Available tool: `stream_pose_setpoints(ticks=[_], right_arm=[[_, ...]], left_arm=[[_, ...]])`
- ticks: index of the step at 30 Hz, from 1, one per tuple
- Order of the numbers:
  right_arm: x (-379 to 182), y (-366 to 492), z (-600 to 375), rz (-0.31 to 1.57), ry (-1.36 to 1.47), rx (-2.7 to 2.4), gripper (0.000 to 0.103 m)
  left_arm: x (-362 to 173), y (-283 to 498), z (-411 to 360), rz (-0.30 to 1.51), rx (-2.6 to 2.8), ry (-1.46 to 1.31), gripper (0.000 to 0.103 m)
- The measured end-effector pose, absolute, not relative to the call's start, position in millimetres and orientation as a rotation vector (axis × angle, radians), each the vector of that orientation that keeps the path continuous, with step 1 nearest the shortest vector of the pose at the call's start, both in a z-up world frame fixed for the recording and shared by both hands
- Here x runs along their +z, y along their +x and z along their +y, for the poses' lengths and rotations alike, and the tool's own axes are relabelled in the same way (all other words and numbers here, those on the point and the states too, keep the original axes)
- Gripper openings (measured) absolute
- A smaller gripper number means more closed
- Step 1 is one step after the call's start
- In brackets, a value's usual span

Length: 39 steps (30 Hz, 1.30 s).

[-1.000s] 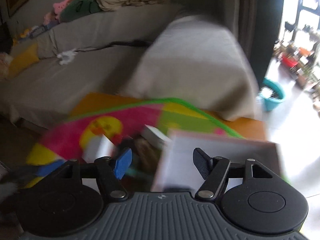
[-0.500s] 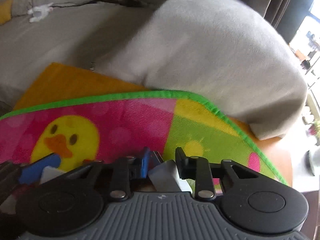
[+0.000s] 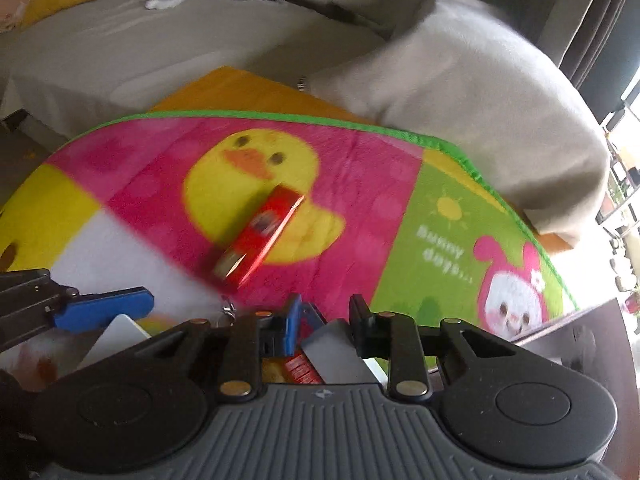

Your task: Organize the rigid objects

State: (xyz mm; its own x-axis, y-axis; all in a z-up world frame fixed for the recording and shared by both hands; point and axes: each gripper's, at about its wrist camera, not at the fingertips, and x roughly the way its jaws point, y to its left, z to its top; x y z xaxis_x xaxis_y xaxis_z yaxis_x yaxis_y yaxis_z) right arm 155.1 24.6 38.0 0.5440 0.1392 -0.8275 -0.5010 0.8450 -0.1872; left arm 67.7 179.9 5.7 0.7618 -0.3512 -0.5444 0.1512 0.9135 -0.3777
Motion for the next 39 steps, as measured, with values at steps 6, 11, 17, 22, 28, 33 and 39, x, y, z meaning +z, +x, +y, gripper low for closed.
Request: stream_pose_setpoints(ticks=[6, 11, 17, 22, 28, 33, 39], right_arm=[[73.2, 113.3, -13.3, 0.891, -0.345, 0.503, 0.028], [108.3, 71.3, -114.4, 0.795, -0.206, 0.315, 0.055], [102.5, 17.6, -214.3, 0.723, -0.065, 0.106, 0.067], [75.5, 14.7, -225.9, 0.822, 0.202, 0.206, 0.069], [70.4, 33.1, -170.3, 0.801, 0.196, 0.317, 0.077], [67.4, 59.4, -127.3, 0.784, 0.161, 0.394, 0.076], [58.9, 40.3, -103.8, 0.704, -0.002, 0.429, 0.075]], left_arm=[[-0.3, 40.3, 187.6, 0.609, -0.255, -0.386, 0.048], [-2.9, 40.4, 193.1, 0.608, -0.265, -0.438, 0.047], [-2.8, 39.6, 191.3, 0.606, -0.259, -0.426, 0.047], [-3.7, 39.4, 193.4, 0.604, -0.255, -0.438, 0.046], [-5.6, 39.6, 196.5, 0.604, -0.255, -0.465, 0.044], [-4.8, 40.1, 196.0, 0.607, -0.250, -0.465, 0.043], [22.7, 78.6, 188.7, 0.606, -0.230, -0.376, 0.042]])
